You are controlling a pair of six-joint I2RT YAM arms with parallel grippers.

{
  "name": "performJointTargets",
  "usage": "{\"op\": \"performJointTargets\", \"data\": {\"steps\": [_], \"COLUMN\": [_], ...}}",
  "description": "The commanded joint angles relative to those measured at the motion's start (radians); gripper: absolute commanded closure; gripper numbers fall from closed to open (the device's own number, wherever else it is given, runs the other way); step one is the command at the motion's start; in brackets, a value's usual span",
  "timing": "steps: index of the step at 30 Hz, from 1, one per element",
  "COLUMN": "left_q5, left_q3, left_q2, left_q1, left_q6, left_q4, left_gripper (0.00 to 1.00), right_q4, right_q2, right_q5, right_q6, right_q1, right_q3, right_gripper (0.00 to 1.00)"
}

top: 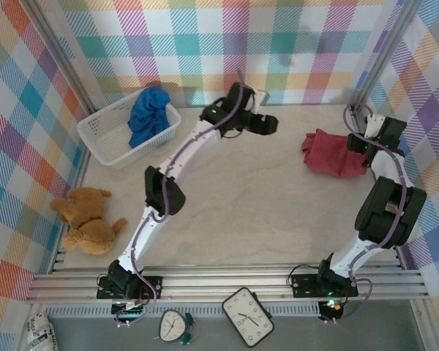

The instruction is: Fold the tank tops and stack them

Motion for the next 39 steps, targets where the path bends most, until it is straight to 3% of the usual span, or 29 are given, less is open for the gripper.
{"op": "performJointTargets", "data": {"steps": [1,6,15,17,18,25,31,39], "left_q5": [-0.115,-0.194,-0.301,-0.298,-0.319,-0.300,-0.264,-0.164], "left_q3": [-0.176,-0.377,-0.480,-0.459,-0.438,-0.300,-0.131,-0.029], "left_q2": [-0.141,-0.287,-0.327,-0.307,-0.290,-0.131,0.044,0.188], "left_q1": [0.076,0.215,0.446,0.492,0.516,0.635,0.667,0.691], "left_q6": [0.072,0.073,0.096,0.092,0.089,0.103,0.129,0.125], "left_q4": [-0.157,-0.188,-0.180,-0.163,-0.162,-0.138,-0.128,-0.042], "left_gripper": [0.23,0.21,0.20,0.20,0.19,0.19,0.19,0.19], "right_q4": [0.036,0.113,0.199,0.205,0.206,0.239,0.218,0.176], "right_q2": [-0.062,-0.126,-0.151,-0.149,-0.144,-0.150,-0.206,-0.305], "right_q5": [-0.142,-0.244,-0.384,-0.392,-0.406,-0.447,-0.346,-0.308], "right_q6": [0.061,0.127,0.278,0.296,0.309,0.392,0.438,0.513], "right_q1": [0.068,0.190,0.407,0.451,0.475,0.630,0.735,0.756], "right_q3": [-0.051,-0.127,-0.194,-0.203,-0.206,-0.255,-0.267,-0.307], "right_gripper": [0.34,0.28,0.11,0.10,0.02,0.01,0.01,0.01]}}
